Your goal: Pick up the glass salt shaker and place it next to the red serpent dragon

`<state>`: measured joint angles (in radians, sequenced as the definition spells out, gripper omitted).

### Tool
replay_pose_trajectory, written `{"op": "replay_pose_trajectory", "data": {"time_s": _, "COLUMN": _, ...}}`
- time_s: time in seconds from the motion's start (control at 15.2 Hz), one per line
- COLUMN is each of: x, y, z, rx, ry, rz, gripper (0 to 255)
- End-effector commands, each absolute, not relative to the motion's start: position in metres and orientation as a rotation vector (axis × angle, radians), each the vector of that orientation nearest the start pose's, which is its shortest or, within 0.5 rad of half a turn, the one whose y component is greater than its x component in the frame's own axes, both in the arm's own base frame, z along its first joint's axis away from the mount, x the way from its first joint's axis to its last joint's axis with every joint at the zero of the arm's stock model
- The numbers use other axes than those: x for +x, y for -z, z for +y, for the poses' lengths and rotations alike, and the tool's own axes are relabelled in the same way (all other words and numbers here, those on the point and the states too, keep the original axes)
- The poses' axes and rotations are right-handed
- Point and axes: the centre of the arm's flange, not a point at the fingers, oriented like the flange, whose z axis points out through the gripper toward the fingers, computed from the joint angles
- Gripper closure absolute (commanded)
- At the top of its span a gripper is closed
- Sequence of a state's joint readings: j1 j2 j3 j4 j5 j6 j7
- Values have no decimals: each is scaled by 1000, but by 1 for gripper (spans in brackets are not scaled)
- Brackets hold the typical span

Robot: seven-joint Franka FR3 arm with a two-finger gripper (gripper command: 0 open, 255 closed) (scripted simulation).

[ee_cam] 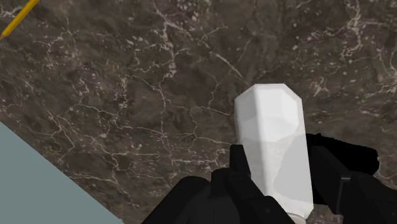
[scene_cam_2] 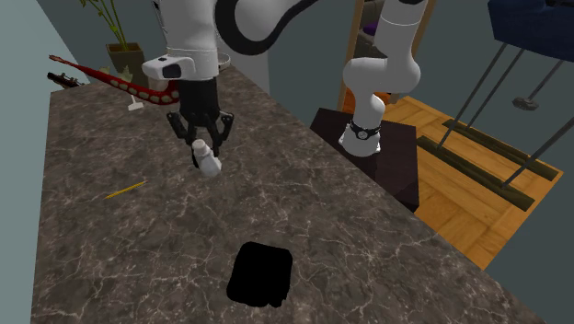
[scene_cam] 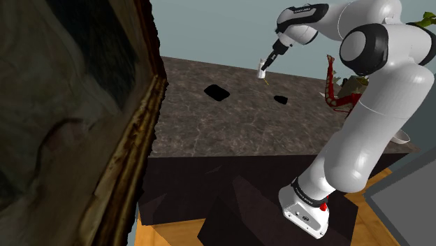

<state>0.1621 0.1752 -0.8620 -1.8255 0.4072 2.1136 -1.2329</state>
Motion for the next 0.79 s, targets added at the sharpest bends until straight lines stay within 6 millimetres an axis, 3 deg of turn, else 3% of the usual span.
{"op": "replay_pose_trajectory", "data": {"time_s": 0.0, "x": 496, "y": -495, "z": -361, "rx": -3069, "ry": 464, "rz": -578, "gripper": 255}}
{"op": "replay_pose_trajectory", "data": {"time_s": 0.73, "x": 496, "y": -554, "z": -361, "rx": -3069, "ry": 464, "rz": -578, "gripper": 255}}
